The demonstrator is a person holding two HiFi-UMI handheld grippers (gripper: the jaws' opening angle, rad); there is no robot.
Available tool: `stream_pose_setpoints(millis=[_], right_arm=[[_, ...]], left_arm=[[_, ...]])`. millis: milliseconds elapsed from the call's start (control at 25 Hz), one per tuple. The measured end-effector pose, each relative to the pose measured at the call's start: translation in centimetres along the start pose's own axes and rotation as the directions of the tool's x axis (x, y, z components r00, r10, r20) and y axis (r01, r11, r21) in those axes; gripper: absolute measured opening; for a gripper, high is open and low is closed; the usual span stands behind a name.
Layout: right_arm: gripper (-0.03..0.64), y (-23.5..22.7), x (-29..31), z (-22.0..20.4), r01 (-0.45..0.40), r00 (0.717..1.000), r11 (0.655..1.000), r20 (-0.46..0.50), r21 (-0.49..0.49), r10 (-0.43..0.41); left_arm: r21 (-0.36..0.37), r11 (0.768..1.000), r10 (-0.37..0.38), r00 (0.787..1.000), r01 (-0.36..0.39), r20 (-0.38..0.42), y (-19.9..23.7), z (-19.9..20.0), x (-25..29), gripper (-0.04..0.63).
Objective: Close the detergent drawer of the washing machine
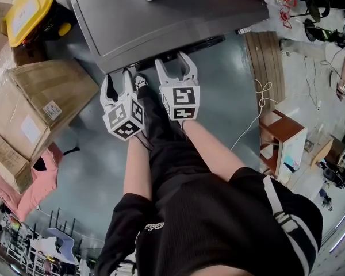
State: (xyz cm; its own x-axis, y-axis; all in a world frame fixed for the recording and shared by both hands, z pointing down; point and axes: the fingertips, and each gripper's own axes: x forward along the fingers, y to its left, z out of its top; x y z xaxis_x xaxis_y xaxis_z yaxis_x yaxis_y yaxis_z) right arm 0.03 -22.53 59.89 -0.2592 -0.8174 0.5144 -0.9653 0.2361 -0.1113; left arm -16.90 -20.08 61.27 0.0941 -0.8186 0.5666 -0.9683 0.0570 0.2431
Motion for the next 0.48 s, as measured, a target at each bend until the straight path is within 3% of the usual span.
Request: stream_pose_setpoints(millis=[480], right_arm=[[0.207,-0.5,-0.8,-1.3,-0.032,0.999,0.998,-0.039,-0.056,0.030]], left_arm=[[0.024,1.000,-0.002,1.000,0.002,-0.014,0.5,-1.8,-1.1,0.247]])
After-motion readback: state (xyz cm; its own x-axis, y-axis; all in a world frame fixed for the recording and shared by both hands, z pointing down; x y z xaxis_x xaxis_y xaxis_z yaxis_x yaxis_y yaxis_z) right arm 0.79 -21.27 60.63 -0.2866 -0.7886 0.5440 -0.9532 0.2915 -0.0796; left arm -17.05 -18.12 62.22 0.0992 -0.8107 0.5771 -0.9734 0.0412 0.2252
